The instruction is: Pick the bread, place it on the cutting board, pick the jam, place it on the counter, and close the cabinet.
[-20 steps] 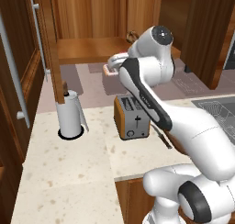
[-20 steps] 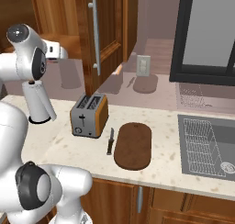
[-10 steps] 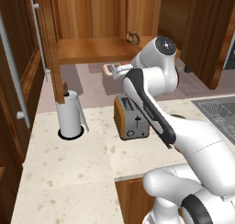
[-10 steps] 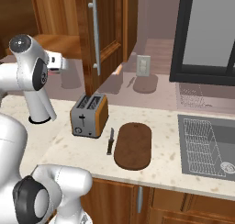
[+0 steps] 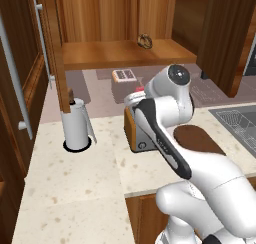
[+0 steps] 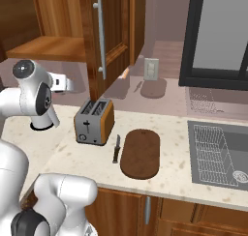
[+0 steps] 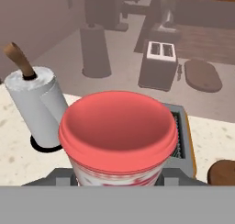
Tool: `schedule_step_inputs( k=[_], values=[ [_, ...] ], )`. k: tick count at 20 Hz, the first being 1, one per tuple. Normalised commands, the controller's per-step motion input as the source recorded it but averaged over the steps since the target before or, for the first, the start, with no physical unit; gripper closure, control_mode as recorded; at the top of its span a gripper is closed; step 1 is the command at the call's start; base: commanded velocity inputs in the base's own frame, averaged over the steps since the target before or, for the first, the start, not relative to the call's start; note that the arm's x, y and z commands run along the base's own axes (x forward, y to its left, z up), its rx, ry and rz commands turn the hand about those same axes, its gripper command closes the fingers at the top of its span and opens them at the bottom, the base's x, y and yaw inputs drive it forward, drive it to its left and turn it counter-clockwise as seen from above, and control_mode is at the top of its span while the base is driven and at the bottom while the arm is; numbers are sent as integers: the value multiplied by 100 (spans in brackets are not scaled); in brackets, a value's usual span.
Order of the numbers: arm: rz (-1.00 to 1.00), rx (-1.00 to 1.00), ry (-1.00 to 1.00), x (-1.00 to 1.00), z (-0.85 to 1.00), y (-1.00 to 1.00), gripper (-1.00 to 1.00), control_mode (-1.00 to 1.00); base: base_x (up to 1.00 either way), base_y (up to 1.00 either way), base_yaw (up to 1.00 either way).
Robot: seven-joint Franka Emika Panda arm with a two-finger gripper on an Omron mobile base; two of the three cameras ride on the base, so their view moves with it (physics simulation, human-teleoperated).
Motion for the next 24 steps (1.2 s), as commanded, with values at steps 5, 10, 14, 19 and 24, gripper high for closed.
schedule_step_inputs(
  k=[5, 10, 14, 19, 24],
  values=[
    [0, -1, 0, 0, -49, 0, 100, -100, 0, 0, 0],
    [0, 0, 0, 0, -47, 0, 100, -100, 0, 0, 0],
    [0, 0, 0, 0, -48, 17, 100, -100, 0, 0, 0],
    [0, 0, 1, 0, -43, 20, 100, -100, 0, 0, 0],
    [0, 0, 4, 0, -42, 21, 100, -100, 0, 0, 0]
  ],
)
